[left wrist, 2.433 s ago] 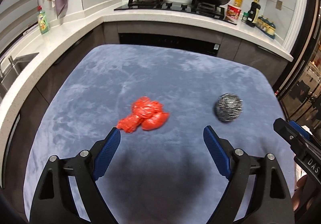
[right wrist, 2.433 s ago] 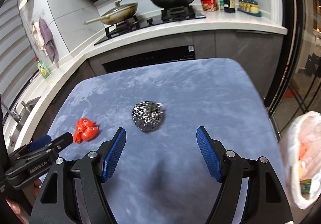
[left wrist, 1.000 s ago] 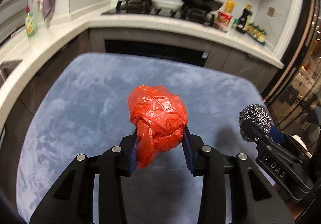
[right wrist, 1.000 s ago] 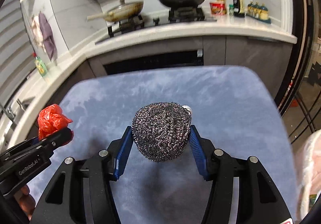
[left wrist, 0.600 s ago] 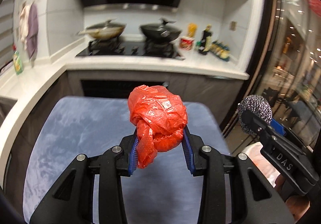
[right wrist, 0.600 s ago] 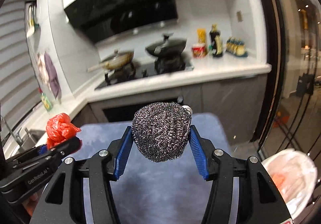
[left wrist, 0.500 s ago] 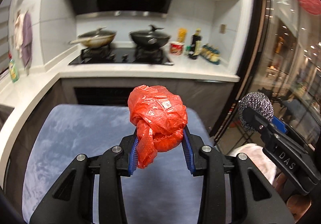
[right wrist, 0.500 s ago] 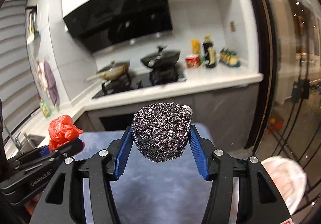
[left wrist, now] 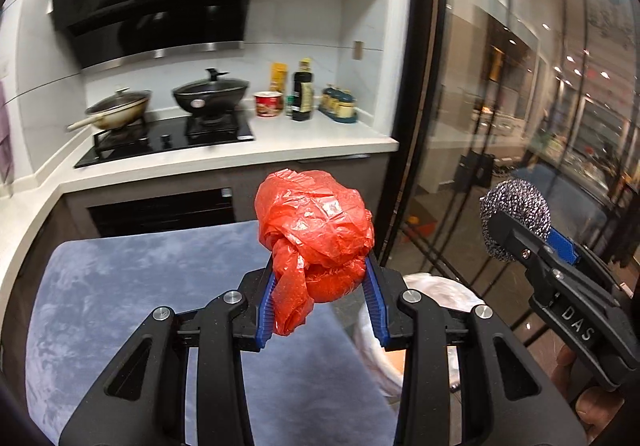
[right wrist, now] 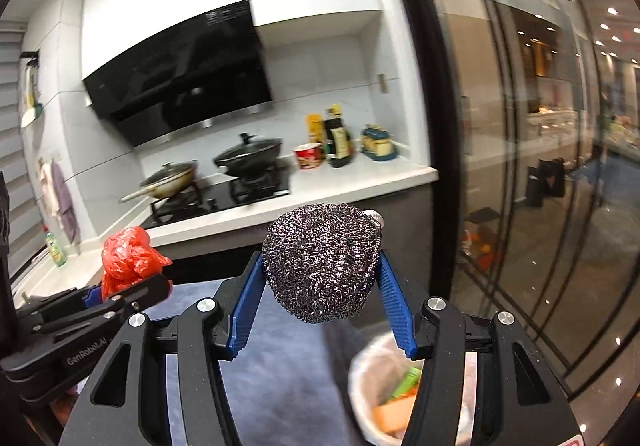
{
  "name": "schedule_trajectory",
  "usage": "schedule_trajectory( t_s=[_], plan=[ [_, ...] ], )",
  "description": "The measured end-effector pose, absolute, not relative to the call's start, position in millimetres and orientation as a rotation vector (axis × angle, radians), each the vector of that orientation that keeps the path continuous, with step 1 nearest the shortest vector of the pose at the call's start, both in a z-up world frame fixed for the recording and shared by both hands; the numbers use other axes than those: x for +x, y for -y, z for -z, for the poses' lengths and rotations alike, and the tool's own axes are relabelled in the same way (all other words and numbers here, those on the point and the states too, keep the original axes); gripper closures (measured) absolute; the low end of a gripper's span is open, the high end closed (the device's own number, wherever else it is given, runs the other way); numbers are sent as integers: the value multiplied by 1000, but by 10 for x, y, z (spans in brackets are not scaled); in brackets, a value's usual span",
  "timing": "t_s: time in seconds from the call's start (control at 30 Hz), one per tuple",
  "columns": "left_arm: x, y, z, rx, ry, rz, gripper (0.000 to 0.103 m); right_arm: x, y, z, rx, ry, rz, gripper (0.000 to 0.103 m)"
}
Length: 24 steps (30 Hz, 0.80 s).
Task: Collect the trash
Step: 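Carry the red bag and steel wool over the bin with both tools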
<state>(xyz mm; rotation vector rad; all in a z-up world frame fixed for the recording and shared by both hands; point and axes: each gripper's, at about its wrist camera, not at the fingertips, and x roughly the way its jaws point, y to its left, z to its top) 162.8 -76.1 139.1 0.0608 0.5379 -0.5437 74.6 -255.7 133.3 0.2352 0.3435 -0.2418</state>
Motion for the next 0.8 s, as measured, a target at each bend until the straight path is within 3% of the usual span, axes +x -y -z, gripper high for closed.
schedule_trajectory(
  t_s=[0.8],
  plan=[
    [1246, 2143, -600, 205, -688, 671, 67, 282, 3754, -331, 364, -537, 436, 49]
  ],
)
